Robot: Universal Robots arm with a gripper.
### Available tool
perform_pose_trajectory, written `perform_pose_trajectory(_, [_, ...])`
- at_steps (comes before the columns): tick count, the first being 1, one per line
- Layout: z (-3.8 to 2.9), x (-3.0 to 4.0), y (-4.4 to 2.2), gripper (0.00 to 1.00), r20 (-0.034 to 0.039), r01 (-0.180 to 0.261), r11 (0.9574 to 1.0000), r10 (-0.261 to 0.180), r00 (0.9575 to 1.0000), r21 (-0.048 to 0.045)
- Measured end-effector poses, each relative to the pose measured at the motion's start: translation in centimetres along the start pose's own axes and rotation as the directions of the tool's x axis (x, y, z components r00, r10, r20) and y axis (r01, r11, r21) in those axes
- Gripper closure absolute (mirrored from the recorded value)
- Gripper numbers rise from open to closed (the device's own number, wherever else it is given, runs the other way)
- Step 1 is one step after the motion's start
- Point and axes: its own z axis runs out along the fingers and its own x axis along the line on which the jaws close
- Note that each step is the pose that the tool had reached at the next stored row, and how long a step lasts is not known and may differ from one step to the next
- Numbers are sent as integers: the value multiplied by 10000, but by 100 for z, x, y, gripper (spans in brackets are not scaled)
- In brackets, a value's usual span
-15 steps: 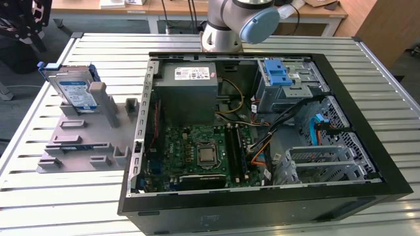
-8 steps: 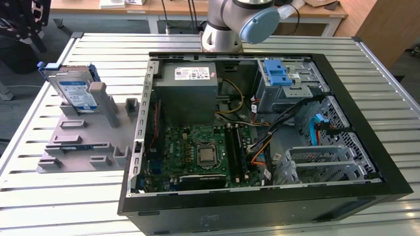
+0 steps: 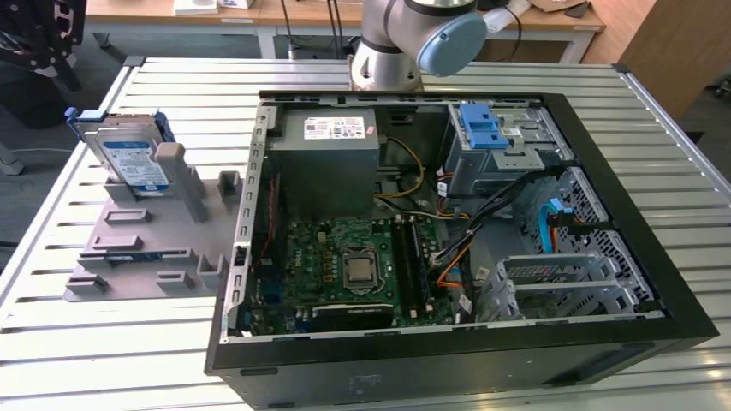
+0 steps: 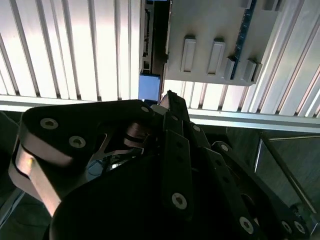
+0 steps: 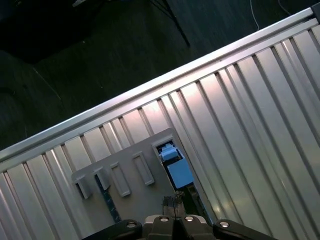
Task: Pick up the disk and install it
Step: 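Pick up the disk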
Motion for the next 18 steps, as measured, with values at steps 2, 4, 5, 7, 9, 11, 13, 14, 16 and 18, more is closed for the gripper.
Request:
perform_pose_trajectory(2, [0, 0, 0, 89, -7, 259, 9997, -259, 9997, -1])
perform_pose_trajectory(4, [0, 0, 0, 89, -8, 270, 9996, -270, 9996, -1])
perform_pose_trajectory(5, [0, 0, 0, 89, -8, 277, 9996, -277, 9996, 0])
perform_pose_trajectory(7, [0, 0, 0, 89, -8, 288, 9996, -288, 9996, -1])
perform_pose_trajectory(9, [0, 0, 0, 89, -9, 300, 9996, -300, 9996, -1])
perform_pose_trajectory(11, [0, 0, 0, 89, -9, 311, 9995, -311, 9995, -1])
perform_pose_trajectory(13, [0, 0, 0, 89, -9, 322, 9995, -322, 9995, -1])
perform_pose_trajectory(14, [0, 0, 0, 89, -10, 328, 9995, -328, 9995, -1])
perform_pose_trajectory(16, [0, 0, 0, 89, -10, 340, 9994, -340, 9994, -1])
perform_pose_trajectory(18, [0, 0, 0, 89, -10, 351, 9994, -351, 9994, -1])
